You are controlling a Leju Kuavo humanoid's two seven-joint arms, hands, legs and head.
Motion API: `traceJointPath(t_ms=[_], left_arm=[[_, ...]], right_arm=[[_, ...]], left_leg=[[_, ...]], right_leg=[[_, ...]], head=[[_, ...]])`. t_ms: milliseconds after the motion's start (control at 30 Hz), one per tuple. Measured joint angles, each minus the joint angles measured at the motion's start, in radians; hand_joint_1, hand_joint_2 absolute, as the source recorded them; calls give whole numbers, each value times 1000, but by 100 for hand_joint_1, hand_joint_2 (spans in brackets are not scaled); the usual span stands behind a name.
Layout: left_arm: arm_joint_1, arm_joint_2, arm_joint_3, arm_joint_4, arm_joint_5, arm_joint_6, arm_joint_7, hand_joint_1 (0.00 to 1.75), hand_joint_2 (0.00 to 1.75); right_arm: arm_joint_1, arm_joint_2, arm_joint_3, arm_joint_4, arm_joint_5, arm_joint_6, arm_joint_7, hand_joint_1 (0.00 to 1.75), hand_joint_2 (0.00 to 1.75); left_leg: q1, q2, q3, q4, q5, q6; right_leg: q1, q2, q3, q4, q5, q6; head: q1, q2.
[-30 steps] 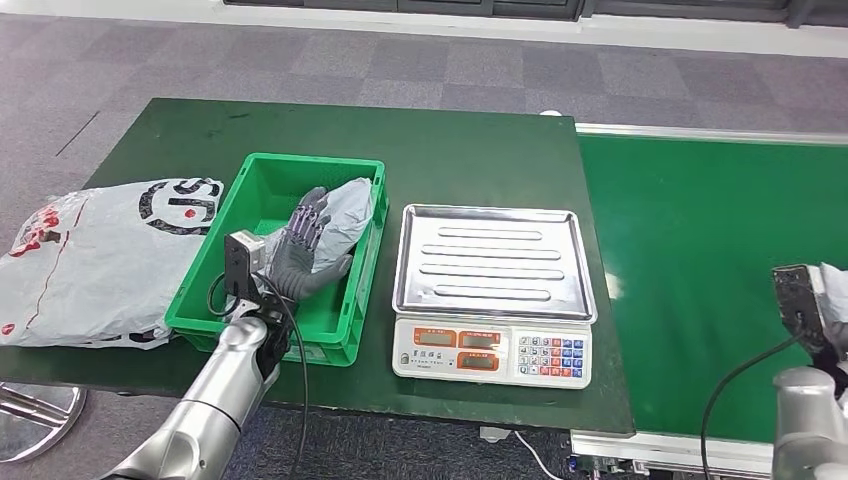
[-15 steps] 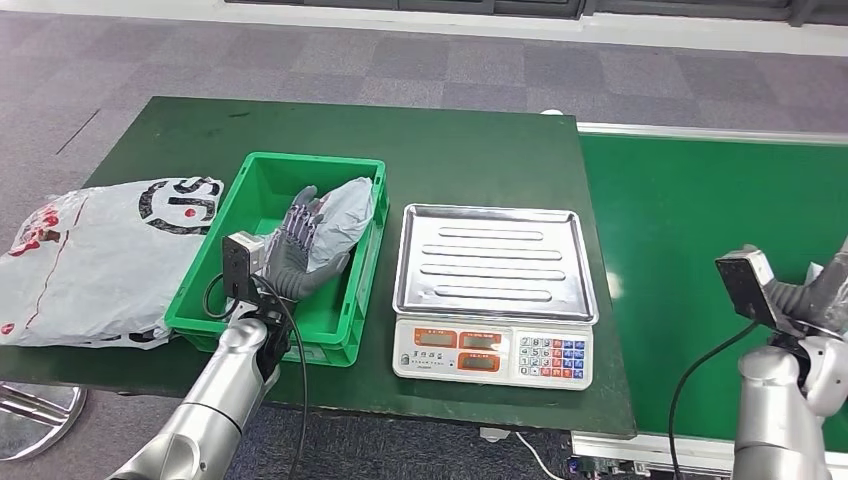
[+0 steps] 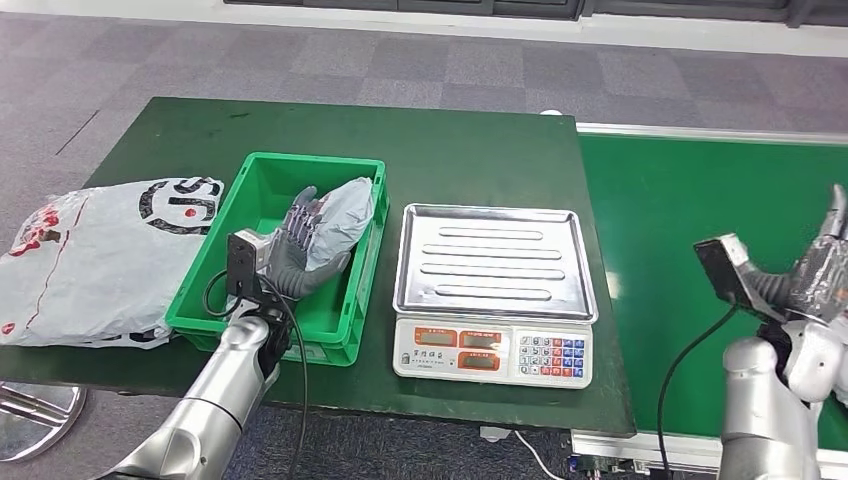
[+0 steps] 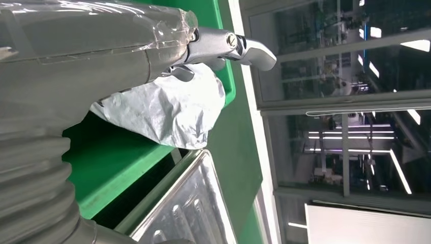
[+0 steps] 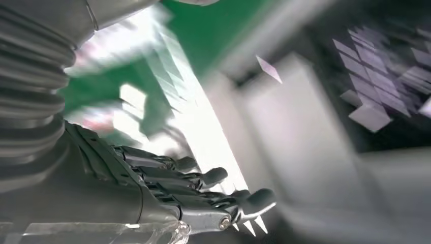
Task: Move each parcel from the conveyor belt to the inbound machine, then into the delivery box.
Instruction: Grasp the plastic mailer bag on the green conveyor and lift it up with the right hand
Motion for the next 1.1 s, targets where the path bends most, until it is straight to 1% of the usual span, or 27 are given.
traceJointPath(t_ms=[33, 67, 100, 267, 467, 567, 667, 833, 1000, 1100], left_arm=[[-2, 1, 0, 4, 0, -2, 0, 0, 175], [-4, 1, 0, 8, 1, -4, 0, 0, 175], [-6, 2, 0, 11, 1, -5, 0, 0, 175], [-12, 7, 0, 23, 1, -7, 0, 0, 175], [-16, 8, 0, 31, 1, -7, 0, 0, 175], [-20, 8, 0, 38, 1, -15, 0, 0, 175], [-29, 8, 0, 52, -1, -32, 0, 0, 175], [-51, 7, 0, 87, -4, -46, 0, 0, 175], [-71, 6, 0, 124, -17, -50, 0, 0, 175], [-83, 5, 0, 143, -8, -63, 0, 0, 175]], right_arm=[[-9, -13, 4, 34, 3, 25, 55, 0, 175], [-16, -26, 7, 64, 4, 44, 91, 0, 175], [-21, -36, 9, 91, 5, 53, 110, 0, 175], [-43, -67, 25, 168, 7, 60, 119, 0, 175], [-50, -83, 39, 208, 6, 63, 124, 0, 175], [-57, -89, 42, 231, -13, 101, 148, 0, 175], [-65, -109, 42, 283, -30, 140, 232, 0, 175], [-76, -170, 42, 411, -58, 216, 343, 0, 175], [-78, -218, 41, 516, -20, 308, 499, 0, 175], [-82, -238, 41, 553, -7, 355, 543, 0, 175]], left_leg=[[0, 0, 0, 0, 0, 0], [0, -1, 0, 0, 0, 0], [0, -1, 0, 0, 0, 0], [0, -1, 1, 0, 0, 0], [0, -1, 1, 0, 1, 0], [0, -1, 2, 0, 1, 0], [0, -2, 2, 0, 1, 1], [0, -4, 2, 0, 2, 1], [-1, -4, 2, 0, 2, 1], [-1, -3, 3, 0, 2, 1]], right_leg=[[0, 0, 0, 0, 0, 0], [0, -1, 0, 0, 0, 0], [0, -1, 0, 0, 0, 1], [0, -1, 1, 0, 1, 1], [0, -1, 1, 0, 0, 0], [0, -1, 1, 0, 0, 0], [0, -2, 2, 0, 0, 0], [0, -3, 2, 0, 1, 1], [-1, -3, 3, 0, 1, 1], [-1, -3, 3, 0, 1, 1]], head=[[0, 0], [0, 0], [0, 0], [0, 0], [0, 0], [0, 0], [0, 0], [0, 0], [0, 0], [0, 0]])
